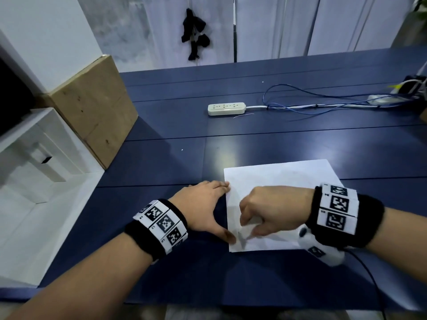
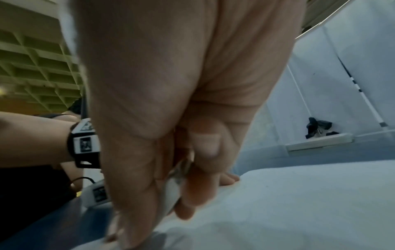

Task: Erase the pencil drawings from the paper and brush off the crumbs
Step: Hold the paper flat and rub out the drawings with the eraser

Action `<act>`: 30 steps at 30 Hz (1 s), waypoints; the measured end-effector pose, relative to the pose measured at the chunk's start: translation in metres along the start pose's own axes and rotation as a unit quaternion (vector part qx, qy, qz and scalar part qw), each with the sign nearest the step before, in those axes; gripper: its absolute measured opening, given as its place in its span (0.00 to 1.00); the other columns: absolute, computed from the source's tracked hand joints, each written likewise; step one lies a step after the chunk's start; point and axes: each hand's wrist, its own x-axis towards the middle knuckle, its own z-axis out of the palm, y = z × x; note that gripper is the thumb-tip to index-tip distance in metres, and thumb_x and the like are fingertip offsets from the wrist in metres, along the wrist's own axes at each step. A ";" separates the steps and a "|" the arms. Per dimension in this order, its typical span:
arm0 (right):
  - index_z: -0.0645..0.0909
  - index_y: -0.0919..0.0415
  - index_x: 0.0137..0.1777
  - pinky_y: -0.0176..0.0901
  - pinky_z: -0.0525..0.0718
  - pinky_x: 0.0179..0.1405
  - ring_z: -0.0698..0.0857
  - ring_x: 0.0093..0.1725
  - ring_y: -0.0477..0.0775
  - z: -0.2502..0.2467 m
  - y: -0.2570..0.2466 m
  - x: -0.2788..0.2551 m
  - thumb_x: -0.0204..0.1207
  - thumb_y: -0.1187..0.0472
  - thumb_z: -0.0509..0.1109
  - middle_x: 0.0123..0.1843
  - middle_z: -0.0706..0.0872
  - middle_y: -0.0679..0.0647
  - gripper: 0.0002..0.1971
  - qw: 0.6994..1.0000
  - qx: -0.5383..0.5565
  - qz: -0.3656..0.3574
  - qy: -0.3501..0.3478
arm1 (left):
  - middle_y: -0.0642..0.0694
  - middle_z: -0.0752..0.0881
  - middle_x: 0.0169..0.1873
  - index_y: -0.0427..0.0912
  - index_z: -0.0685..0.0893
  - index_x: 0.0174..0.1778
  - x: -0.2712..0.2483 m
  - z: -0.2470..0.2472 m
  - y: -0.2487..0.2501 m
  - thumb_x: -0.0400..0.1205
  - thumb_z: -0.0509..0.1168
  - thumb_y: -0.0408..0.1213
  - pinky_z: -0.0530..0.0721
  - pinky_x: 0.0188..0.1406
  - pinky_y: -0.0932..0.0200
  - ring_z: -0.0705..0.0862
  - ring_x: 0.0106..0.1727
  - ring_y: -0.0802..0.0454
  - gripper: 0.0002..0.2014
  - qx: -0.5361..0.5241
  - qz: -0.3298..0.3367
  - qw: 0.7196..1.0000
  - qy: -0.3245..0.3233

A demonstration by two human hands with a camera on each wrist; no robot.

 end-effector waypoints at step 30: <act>0.86 0.55 0.50 0.55 0.85 0.46 0.84 0.46 0.59 -0.016 0.037 0.018 0.74 0.48 0.67 0.44 0.87 0.54 0.14 0.990 -0.050 0.123 0.055 | 0.61 0.59 0.83 0.51 0.59 0.85 0.001 -0.001 0.000 0.53 0.69 0.81 0.74 0.74 0.44 0.65 0.80 0.56 0.66 -0.002 0.003 1.000 -0.001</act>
